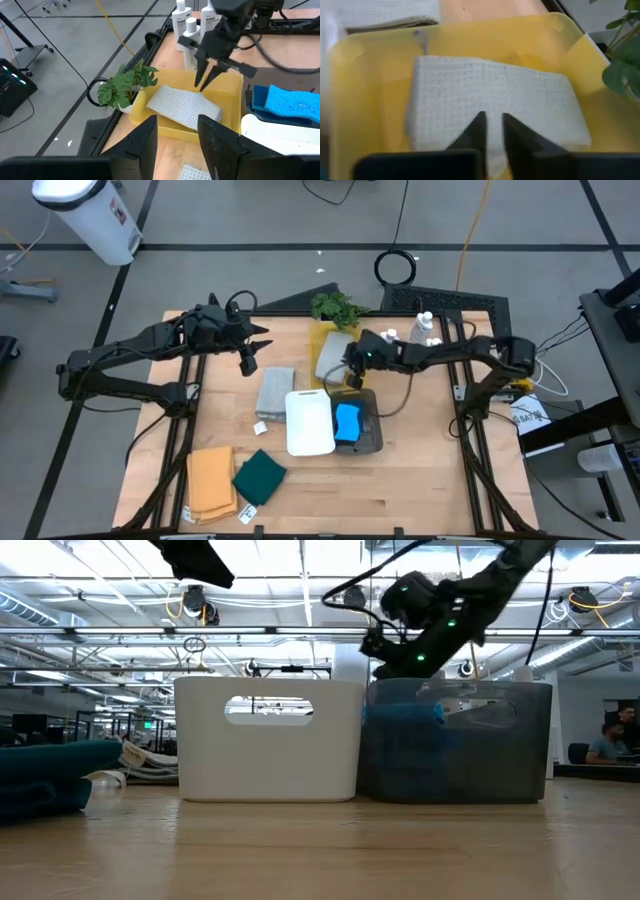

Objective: Pick & Place Kitchen Items
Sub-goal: Put the left gray microfiber into the yellow bin

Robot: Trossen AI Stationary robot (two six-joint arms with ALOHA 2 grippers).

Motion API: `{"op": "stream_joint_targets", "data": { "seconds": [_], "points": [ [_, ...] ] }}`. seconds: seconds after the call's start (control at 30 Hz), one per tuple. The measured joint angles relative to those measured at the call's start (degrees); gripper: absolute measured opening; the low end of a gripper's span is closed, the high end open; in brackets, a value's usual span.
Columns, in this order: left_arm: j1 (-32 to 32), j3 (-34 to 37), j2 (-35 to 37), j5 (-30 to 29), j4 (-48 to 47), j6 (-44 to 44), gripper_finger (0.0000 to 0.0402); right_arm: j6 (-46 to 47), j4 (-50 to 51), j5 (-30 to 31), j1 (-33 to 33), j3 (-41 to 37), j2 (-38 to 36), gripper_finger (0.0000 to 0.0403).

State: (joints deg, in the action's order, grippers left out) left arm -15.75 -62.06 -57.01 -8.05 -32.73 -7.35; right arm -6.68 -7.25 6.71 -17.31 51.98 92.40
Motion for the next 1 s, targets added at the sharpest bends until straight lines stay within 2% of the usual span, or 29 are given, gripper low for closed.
{"op": "stream_joint_targets", "data": {
  "seconds": [0.07, 0.17, 0.3, 0.4, 0.67, 0.87, 1.0],
  "points": [
    [0.0, 0.0, 0.0, 0.0, 0.0, 0.0, 0.0145, 0.1, 3.2, -2.3, -1.1, 3.7, 2.4, 0.0007],
    [0.0, 0.0, 0.0, 0.0, 0.0, 0.1, 0.0145, 1.5, 10.3, -3.8, -2.2, 11.0, 7.3, 0.001],
    [0.0, 0.0, 0.0, 0.0, 0.0, 0.1, 0.0145, 1.1, 21.2, -4.0, -2.6, 20.4, 14.0, 0.0002],
    [0.0, 0.0, 0.0, 0.0, 0.1, 0.1, 0.0145, 1.3, 25.9, -4.0, -2.6, 24.4, 18.1, 0.0002],
    [0.0, 0.0, 0.0, 0.0, 0.1, -0.1, 0.0145, -6.1, 30.7, -6.8, -1.9, 25.4, 21.0, 0.0001],
    [0.0, 0.0, 0.0, 0.0, 0.1, -1.1, 0.0145, -13.8, 36.6, -7.0, -1.6, 25.2, 18.1, 0.0],
    [0.0, 0.0, 0.0, 0.1, 0.1, -0.2, 0.0145, -13.0, 34.2, -6.9, -1.7, 25.2, 15.3, 0.0003]
  ]
}}
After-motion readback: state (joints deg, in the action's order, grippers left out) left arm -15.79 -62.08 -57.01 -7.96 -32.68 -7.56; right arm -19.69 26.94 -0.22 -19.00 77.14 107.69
